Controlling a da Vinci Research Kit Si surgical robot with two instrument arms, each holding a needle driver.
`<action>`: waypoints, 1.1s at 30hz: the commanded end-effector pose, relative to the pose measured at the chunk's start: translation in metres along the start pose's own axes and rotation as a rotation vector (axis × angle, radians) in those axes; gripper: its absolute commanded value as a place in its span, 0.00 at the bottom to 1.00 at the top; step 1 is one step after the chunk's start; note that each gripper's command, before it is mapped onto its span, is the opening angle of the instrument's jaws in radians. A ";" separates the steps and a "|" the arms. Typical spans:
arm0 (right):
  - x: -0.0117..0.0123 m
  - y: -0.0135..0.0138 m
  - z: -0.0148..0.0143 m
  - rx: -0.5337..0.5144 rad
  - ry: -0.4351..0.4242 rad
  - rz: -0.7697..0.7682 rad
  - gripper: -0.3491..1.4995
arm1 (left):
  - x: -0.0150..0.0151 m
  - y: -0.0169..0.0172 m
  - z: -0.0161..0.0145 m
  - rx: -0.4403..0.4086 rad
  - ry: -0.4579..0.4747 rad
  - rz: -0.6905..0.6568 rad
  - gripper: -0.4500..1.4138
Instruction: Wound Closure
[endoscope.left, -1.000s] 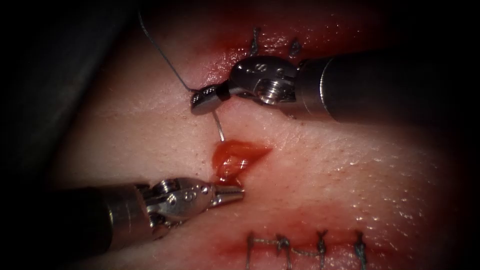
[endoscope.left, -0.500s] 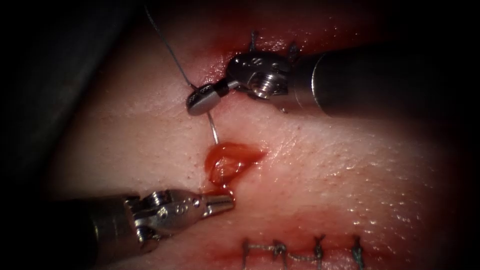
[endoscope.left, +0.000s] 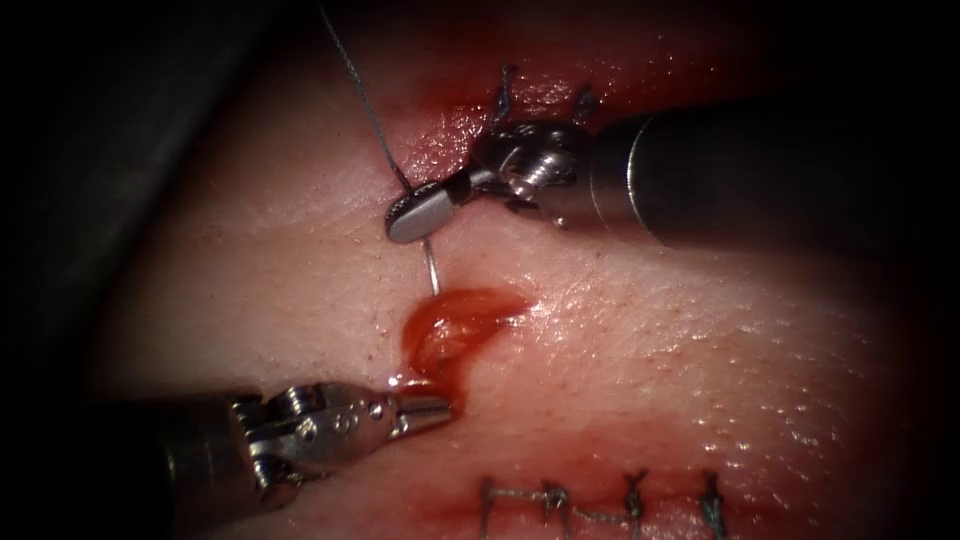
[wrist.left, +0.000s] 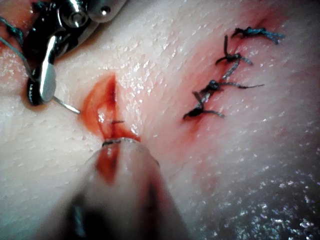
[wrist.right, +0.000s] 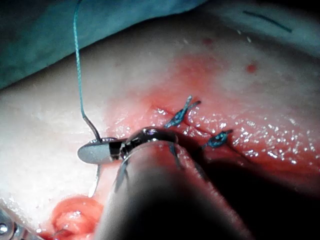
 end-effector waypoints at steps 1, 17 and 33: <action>-0.0004 0.0004 0.0007 0.006 -0.001 0.005 0.00 | 0.0001 0.0003 0.0009 0.000 -0.001 0.000 0.31; -0.0059 -0.0008 0.0017 0.044 -0.024 0.049 0.00 | -0.0001 -0.0002 0.0009 -0.001 0.002 0.001 0.31; -0.0002 -0.0014 -0.0004 -0.278 0.265 -0.462 0.94 | -0.0001 -0.0001 0.0007 0.000 0.004 -0.001 0.31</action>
